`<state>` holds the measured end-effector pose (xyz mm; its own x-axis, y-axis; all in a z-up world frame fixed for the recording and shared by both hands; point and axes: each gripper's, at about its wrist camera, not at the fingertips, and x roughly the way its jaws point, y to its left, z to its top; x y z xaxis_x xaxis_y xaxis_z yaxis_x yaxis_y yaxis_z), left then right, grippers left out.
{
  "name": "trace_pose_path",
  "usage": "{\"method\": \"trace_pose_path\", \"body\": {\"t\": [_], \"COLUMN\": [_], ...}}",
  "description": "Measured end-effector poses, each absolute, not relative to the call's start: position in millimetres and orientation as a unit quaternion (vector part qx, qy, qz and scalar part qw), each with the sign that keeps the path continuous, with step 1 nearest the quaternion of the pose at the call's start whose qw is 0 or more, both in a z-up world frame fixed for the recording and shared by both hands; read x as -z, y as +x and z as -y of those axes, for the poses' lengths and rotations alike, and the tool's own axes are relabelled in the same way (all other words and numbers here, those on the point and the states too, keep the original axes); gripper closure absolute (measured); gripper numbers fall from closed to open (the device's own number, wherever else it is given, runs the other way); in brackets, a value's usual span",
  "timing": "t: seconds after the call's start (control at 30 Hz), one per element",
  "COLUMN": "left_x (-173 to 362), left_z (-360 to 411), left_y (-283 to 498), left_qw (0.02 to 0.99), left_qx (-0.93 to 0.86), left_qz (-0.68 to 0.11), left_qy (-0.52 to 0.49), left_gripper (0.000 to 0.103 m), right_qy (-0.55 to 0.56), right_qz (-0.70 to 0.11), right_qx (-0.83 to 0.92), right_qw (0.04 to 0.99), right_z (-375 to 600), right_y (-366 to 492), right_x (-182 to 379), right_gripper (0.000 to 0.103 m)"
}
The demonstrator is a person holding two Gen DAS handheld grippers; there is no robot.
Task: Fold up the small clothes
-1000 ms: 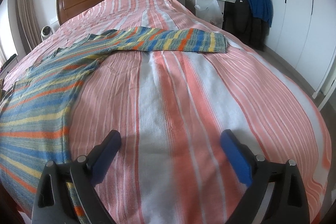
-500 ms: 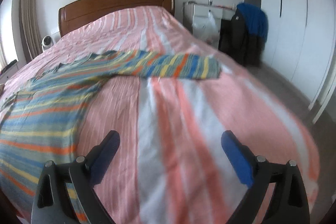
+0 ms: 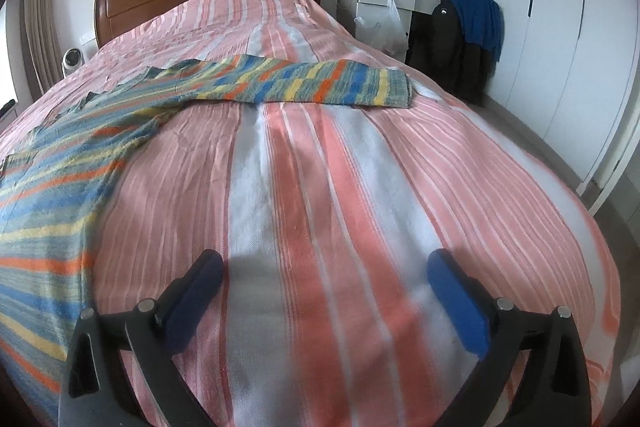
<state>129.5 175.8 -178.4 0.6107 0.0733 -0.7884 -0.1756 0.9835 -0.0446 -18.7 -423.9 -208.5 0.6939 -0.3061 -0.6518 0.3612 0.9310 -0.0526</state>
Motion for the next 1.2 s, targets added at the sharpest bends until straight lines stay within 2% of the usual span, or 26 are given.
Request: {"method": "trace_pose_path", "body": {"t": [1.2], "left_x": [178.7], "left_z": [-174.1], "left_y": [125.6], "left_qw": [0.897], "left_qx": [-0.074], "left_qz": [-0.434], "left_qy": [-0.051], "left_gripper": [0.000], "right_qy": [0.028], "right_qz": [-0.347], "right_qx": [0.188], "right_qw": [0.919], "right_z": [420.6], "right_y": [-17.1], "right_x": [210.9], "right_gripper": [0.001]}}
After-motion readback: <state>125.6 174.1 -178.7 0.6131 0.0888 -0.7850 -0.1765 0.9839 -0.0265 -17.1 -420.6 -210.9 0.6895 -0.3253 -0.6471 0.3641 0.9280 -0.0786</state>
